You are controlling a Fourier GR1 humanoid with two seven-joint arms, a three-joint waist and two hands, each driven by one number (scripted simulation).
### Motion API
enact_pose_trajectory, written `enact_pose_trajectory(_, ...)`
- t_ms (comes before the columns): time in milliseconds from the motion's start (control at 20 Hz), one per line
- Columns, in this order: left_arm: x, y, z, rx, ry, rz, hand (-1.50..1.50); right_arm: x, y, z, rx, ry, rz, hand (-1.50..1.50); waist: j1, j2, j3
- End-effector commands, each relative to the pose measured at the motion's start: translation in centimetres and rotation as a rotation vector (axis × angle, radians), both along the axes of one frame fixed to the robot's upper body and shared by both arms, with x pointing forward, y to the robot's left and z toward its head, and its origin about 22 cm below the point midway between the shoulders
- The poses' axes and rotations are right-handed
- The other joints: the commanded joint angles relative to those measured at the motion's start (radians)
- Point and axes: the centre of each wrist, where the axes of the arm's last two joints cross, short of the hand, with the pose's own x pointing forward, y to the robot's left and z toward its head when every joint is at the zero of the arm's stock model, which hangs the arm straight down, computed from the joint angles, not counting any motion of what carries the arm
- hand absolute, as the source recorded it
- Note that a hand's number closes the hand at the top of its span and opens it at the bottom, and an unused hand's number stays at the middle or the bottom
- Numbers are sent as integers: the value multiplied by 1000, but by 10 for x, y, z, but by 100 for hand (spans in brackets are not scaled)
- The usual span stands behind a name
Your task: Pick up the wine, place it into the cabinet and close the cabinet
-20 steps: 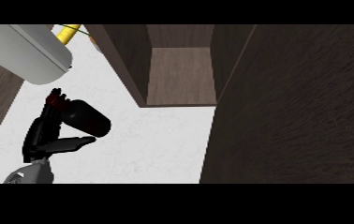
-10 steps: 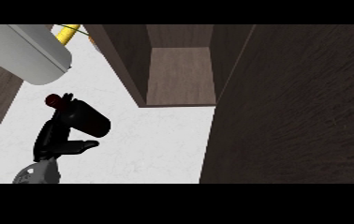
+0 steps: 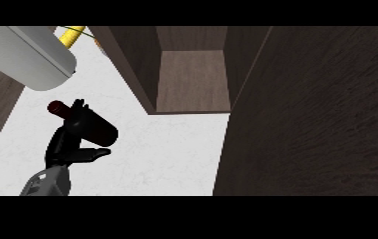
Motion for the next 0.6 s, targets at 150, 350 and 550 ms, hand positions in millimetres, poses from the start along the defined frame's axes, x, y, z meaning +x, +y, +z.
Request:
enact_pose_trajectory(150,15,-2,3,-60,-51,15,150,-32,-18,21,18,-91,-14,-150,6,1,1)
enact_pose_trajectory(350,5,-10,-6,-51,-51,9,150,-36,-14,23,44,-90,-38,-150,8,-2,0)
enact_pose_trajectory(550,2,-2,-8,10,-95,7,150,-41,-26,26,31,-97,-27,-150,3,-1,1)
